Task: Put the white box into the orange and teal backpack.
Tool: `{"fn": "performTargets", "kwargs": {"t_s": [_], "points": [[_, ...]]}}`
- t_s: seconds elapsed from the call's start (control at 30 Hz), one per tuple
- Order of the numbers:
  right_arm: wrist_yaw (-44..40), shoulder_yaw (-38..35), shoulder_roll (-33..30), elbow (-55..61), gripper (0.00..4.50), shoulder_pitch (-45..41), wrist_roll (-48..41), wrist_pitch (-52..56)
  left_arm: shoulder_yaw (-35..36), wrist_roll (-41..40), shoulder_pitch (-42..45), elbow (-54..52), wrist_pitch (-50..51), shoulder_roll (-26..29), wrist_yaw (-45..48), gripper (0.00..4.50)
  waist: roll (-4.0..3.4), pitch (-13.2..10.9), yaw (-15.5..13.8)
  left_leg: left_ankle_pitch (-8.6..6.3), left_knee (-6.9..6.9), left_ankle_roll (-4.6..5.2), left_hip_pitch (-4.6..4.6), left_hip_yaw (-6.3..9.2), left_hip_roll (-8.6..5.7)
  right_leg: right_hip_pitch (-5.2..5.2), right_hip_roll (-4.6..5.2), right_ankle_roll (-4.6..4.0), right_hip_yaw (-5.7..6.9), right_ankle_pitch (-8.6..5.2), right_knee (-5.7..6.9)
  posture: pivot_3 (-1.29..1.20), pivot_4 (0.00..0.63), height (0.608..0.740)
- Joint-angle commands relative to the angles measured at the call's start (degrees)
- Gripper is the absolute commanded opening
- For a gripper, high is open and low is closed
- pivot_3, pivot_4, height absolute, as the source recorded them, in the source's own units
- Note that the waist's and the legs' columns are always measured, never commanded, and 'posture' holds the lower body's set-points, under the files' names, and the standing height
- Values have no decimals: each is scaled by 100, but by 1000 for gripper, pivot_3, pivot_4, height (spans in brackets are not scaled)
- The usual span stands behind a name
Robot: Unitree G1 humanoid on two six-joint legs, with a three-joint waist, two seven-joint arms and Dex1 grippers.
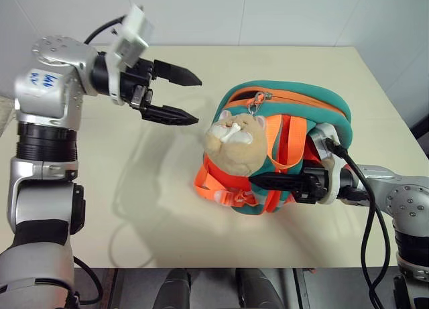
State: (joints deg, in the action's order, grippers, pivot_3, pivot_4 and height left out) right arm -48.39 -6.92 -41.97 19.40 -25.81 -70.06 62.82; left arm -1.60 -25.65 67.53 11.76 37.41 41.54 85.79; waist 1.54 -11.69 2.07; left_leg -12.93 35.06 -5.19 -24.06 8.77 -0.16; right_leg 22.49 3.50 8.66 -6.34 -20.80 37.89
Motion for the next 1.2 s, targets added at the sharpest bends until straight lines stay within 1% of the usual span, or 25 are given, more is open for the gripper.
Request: {"fn": "performTargets", "kwargs": {"t_s": [0.03, 0.17, 0.27, 0.37, 0.47, 0.67, 0.77, 0.87, 0.97, 1.03, 1.1, 1.2], "points": [[-130, 72, 12, -3, 0, -73, 10, 19, 357, -742, -258, -884, 710, 153, -73, 4483, 0, 0, 18, 0, 1, 0, 2, -1, 0, 0, 0, 0, 0, 0, 4, 0, 150, 740], [-203, 110, 3, -65, 0, -133, 54, 40, 461, -1206, -533, -1610, 1129, 199, -267, 4483, 0, 0, 49, 6, 4, 0, 3, 1, 1, -1, 0, -1, 1, 1, 11, 0, 150, 740], [-232, 148, 26, -108, 0, -176, 91, 39, 341, -1242, -655, -1880, 1134, 141, -491, 4483, 0, 0, 49, 8, 7, 1, 3, 1, 0, -4, 0, 1, 1, 5, 8, 0, 150, 740], [-231, 179, 77, -108, 0, -189, 108, 25, 147, -1145, -768, -2118, 914, -66, -763, 4483, 0, 0, 44, 8, 6, 1, 9, -1, 0, -9, 0, 1, -1, 7, 7, 0, 150, 740], [-215, 176, 126, -91, 0, -173, 115, 16, 123, -1309, -713, -2217, 1011, -294, -991, 4483, 0, 0, 40, 9, 8, 1, 8, -1, 0, -8, -1, 1, -1, 9, 5, 0, 150, 740], [-185, 164, 197, -59, 0, -132, 137, -8, -257, -1148, -686, -2276, 845, -499, -1173, 4483, 0, 0, 77, 9, 6, 1, 8, -3, 0, -7, -1, 2, -2, 10, 4, 0, 150, 740], [-147, 165, 261, -63, 0, -150, 162, -36, -556, -856, -674, -2290, 581, -529, -1226, 4483, 0, 0, 78, 9, 6, 1, 9, -3, 0, -8, -1, 2, -2, 10, 4, 0, 150, 740], [-131, 145, 277, -54, 0, -142, 169, -28, -539, -881, -680, -2276, 525, -512, -1261, 3900, 0, 0, 78, 9, 6, 1, 9, -4, -1, -9, -1, 2, -2, 10, 4, 0, 150, 740], [-123, 125, 270, -44, 0, -119, 168, -29, -507, -891, -636, -2269, 460, -475, -1287, 3043, 0, 0, 81, 9, 6, 1, 9, -3, -1, -9, 0, 2, -2, 10, 4, 0, 150, 740], [-118, 123, 269, -43, 0, -118, 169, -31, -513, -872, -622, -2260, 427, -449, -1293, 2353, 0, 0, 86, 9, 6, 1, 9, -4, -1, -9, -1, 2, -2, 10, 4, 0, 150, 740], [-116, 123, 273, -62, 0, -136, 177, -37, -521, -836, -630, -2239, 385, -340, -1205, 1815, 0, 0, 92, 9, 6, 1, 9, -3, -1, -8, -1, 2, -2, 10, 4, 0, 150, 740], [-124, 128, 275, -83, 0, -158, 189, -45, -509, -773, -610, -2151, 314, -201, -1123, 1136, 0, 0, 103, 9, 5, 1, 9, -3, -1, -8, -1, 2, -2, 10, 3, 0, 150, 740]]}}
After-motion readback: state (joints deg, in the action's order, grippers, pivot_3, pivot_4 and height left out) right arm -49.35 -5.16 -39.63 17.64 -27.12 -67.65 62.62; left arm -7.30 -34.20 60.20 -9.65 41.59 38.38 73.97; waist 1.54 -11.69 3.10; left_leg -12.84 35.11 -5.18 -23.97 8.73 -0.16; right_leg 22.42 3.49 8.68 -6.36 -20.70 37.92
